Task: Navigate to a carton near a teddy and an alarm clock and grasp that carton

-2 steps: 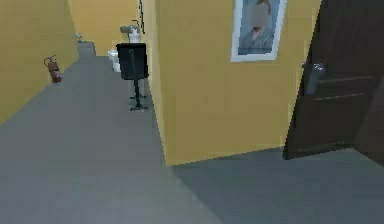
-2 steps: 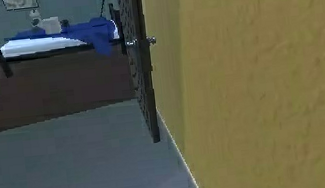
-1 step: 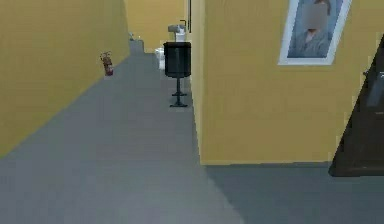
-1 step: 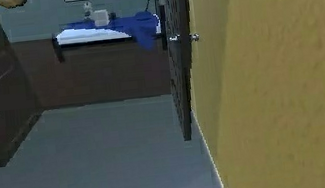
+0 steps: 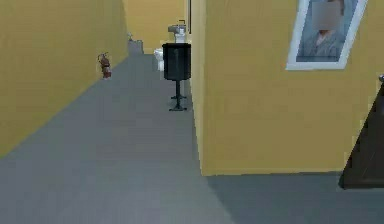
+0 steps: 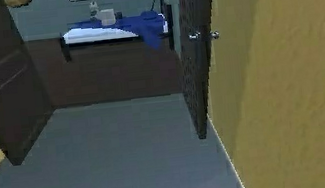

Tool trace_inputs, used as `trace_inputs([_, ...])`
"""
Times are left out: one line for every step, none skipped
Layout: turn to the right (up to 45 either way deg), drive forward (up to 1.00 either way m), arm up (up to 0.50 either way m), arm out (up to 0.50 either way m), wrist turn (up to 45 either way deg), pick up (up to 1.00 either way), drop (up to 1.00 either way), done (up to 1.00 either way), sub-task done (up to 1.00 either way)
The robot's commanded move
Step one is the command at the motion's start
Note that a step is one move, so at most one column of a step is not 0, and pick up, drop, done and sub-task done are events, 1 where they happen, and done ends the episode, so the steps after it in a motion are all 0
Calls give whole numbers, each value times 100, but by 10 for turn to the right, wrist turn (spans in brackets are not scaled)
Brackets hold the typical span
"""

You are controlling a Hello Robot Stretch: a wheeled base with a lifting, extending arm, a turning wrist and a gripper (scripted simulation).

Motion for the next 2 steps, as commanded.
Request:
trace_inputs([450, 0, 0, 0, 0, 0, 0, 0, 0])
trace_inputs([300, 0, 0, 0, 0, 0, 0, 0, 0])
